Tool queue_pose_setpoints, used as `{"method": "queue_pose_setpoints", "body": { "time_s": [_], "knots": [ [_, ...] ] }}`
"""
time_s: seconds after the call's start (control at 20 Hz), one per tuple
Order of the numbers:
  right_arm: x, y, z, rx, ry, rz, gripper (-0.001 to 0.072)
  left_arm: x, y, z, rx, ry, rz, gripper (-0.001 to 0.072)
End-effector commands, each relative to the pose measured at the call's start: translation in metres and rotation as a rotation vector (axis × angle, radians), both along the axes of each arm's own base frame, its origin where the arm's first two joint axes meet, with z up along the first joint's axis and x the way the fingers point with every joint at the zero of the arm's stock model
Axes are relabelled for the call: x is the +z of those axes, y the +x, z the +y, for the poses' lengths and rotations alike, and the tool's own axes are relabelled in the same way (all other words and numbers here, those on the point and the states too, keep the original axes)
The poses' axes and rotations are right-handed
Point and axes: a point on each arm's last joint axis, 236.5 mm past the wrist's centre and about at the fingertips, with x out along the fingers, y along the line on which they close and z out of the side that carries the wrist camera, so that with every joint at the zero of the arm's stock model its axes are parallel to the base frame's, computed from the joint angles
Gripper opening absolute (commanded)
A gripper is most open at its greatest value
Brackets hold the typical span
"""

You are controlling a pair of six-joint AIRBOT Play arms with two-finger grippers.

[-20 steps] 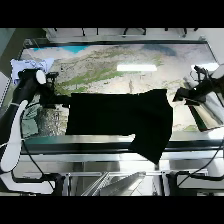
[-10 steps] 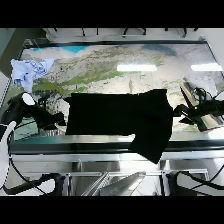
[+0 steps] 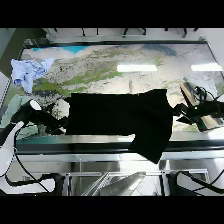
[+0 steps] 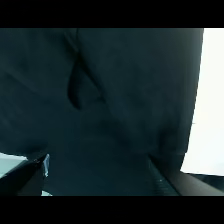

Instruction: Fold the shirts.

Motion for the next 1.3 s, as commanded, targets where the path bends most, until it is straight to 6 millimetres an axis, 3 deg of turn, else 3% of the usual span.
{"method": "queue_pose_setpoints", "body": {
  "time_s": [0.0,0.05,0.1,0.15,0.2,0.35,0.5,0.65,0.85,1.05,1.25],
  "knots": [
    [0.003,0.000,0.000,0.005,-0.004,-0.012,0.0699,-0.007,0.008,-0.012,0.005,-0.015,-0.024,0.0531],
    [0.002,0.000,0.000,0.006,-0.007,-0.010,0.0699,-0.010,0.007,-0.018,-0.006,-0.011,-0.028,0.0505],
    [0.001,-0.001,-0.002,0.009,-0.013,-0.007,0.0699,-0.013,0.004,-0.025,-0.022,-0.008,-0.028,0.0263],
    [0.001,-0.003,-0.003,0.012,-0.018,-0.001,0.0699,-0.017,0.000,-0.032,-0.044,-0.003,-0.029,0.0104],
    [0.000,-0.005,-0.003,0.019,-0.022,0.007,0.0699,-0.020,-0.004,-0.036,-0.070,0.004,-0.026,0.0018],
    [-0.008,-0.015,-0.015,0.040,-0.083,0.043,0.0699,-0.013,-0.007,-0.034,-0.162,0.069,-0.059,0.0017],
    [-0.019,-0.024,-0.018,0.042,-0.099,0.073,0.0699,0.016,-0.006,-0.017,-0.231,0.160,-0.139,0.0017],
    [-0.045,-0.044,-0.010,0.043,-0.077,0.125,0.0699,0.049,-0.009,0.000,-0.262,0.224,-0.209,0.0017],
    [-0.089,-0.079,0.003,0.016,-0.058,0.207,0.0699,0.081,-0.002,-0.002,-0.243,0.227,-0.336,0.0017],
    [-0.105,-0.096,0.037,-0.001,0.068,0.208,0.0699,0.082,-0.008,-0.002,-0.250,0.224,-0.312,0.0017],
    [-0.116,-0.112,0.047,-0.020,0.095,0.239,0.0683,0.080,-0.010,-0.002,-0.252,0.224,-0.298,0.0017]
  ]
}}
